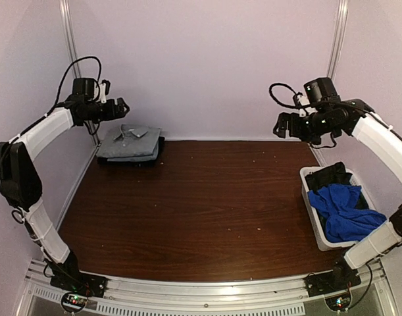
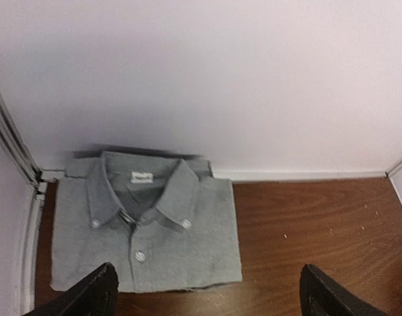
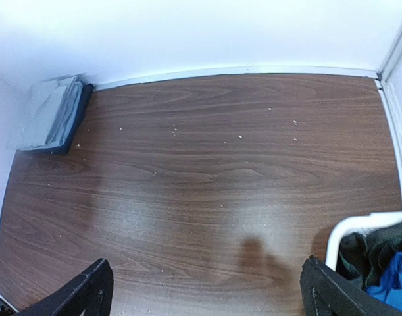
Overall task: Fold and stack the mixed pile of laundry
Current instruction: Pick up the crumpled T-shirt from the bin.
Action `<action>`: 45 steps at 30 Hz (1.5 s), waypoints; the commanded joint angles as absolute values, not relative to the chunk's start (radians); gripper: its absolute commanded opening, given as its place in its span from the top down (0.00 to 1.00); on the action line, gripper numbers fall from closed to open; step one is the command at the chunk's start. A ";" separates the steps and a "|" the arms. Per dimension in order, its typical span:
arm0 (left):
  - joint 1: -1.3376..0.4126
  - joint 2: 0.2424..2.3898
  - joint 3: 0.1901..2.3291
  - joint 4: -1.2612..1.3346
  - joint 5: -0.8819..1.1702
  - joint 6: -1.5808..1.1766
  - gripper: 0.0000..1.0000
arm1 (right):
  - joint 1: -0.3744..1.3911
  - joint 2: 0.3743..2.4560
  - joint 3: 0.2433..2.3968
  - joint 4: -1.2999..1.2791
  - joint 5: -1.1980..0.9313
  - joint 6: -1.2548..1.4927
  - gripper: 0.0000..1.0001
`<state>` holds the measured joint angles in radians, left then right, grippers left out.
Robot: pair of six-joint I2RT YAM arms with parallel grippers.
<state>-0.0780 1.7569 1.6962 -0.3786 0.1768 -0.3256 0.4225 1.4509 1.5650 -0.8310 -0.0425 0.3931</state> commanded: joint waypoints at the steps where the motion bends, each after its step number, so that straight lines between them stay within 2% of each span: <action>1: -0.193 1.697 1.568 -0.418 0.206 -0.342 0.02 | 0.358 1.321 1.515 -1.105 0.044 0.543 0.00; 4: -0.260 1.662 1.504 -0.416 0.197 -0.364 0.02 | 0.316 1.199 1.383 -1.244 0.077 0.658 0.02; 10: -0.362 1.643 1.460 -0.386 0.167 -0.400 0.02 | 0.296 0.988 1.154 -1.430 0.197 0.959 0.00; 15: -0.389 1.647 1.445 -0.353 0.157 -0.425 0.02 | 0.268 0.938 1.001 -1.495 0.217 1.176 0.00; 19: -0.391 1.649 1.455 -0.345 0.151 -0.431 0.02 | 0.225 0.954 0.919 -1.463 0.202 1.258 0.00; 24: -0.391 1.651 1.472 -0.348 0.142 -0.424 0.02 | 0.116 0.958 0.834 -1.334 0.161 1.200 0.03; 26: -0.392 1.649 1.478 -0.358 0.132 -0.419 0.02 | 0.055 0.959 0.804 -1.276 0.147 1.161 0.17; 27: -0.392 1.649 1.479 -0.362 0.127 -0.417 0.02 | 0.025 0.957 0.799 -1.240 0.132 1.127 0.31; 28: -0.392 1.646 1.479 -0.364 0.122 -0.416 0.02 | -0.001 0.953 0.807 -1.212 0.123 1.095 0.55; 30: -0.391 1.641 1.480 -0.368 0.116 -0.412 0.02 | -0.038 0.952 0.856 -1.177 0.121 1.034 0.87; 31: -0.391 1.638 1.481 -0.369 0.112 -0.410 0.02 | -0.046 0.959 0.900 -1.176 0.135 1.004 0.99; 35: -0.391 1.630 1.485 -0.375 0.095 -0.403 0.02 | -0.052 1.027 1.122 -1.166 0.170 0.852 1.00; 38: -0.391 1.628 1.496 -0.392 0.082 -0.400 0.02 | -0.052 1.098 1.296 -1.111 0.111 0.690 1.00; 45: -0.381 1.625 1.519 -0.442 0.054 -0.413 0.02 | -0.003 1.306 1.791 -0.954 -0.205 0.524 1.00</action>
